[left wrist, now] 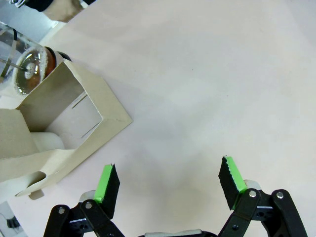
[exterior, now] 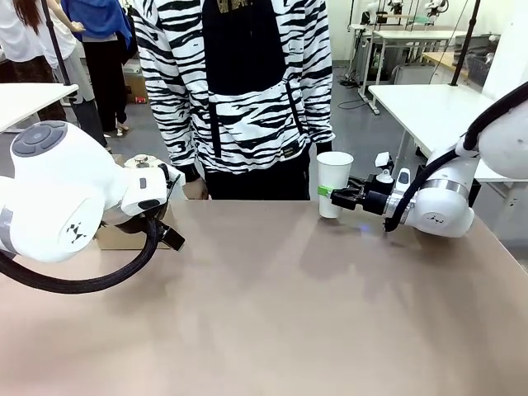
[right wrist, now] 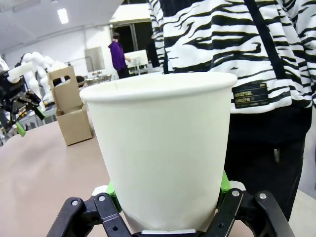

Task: Pour a drink into a cup and package it in a carrier.
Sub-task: When a person places the Paper Cup Lid on the 600 ml Paper Cup , lift the 600 ml Paper Cup.

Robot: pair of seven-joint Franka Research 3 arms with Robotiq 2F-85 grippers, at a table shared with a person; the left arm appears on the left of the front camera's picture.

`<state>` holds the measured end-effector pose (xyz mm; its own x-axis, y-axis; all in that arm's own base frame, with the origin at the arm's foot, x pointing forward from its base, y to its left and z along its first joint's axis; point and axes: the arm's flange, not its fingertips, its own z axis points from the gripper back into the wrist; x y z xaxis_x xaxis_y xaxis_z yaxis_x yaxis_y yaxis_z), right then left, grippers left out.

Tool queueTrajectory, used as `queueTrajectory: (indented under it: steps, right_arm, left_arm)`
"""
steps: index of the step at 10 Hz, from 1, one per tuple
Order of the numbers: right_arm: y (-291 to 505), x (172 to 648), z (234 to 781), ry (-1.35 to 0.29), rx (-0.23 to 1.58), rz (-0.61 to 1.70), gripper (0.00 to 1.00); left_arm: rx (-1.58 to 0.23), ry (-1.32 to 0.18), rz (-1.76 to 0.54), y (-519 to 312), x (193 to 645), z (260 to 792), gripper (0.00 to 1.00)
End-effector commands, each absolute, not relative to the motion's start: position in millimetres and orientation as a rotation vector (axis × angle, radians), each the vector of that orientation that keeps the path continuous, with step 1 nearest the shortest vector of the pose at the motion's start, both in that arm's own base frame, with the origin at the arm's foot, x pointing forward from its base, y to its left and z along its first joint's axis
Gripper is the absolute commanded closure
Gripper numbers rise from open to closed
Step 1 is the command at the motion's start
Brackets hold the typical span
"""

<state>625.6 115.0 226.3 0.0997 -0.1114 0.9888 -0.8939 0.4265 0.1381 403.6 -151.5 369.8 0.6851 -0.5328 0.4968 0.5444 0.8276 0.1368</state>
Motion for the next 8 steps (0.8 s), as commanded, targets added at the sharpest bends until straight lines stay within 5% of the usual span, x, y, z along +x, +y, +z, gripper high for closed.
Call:
queueTrajectory:
  steps: [1, 8]
  right_arm:
    - [115.7, 625.1, 232.2, -1.352, 0.988, 0.744, 0.2]
    - [115.7, 625.1, 232.2, -1.352, 0.988, 0.744, 0.2]
  left_arm:
    - [-0.025, -0.55, -0.604, -151.5, 403.4, 370.3, 0.0]
    - [-0.025, -0.55, -0.604, -151.5, 403.4, 370.3, 0.0]
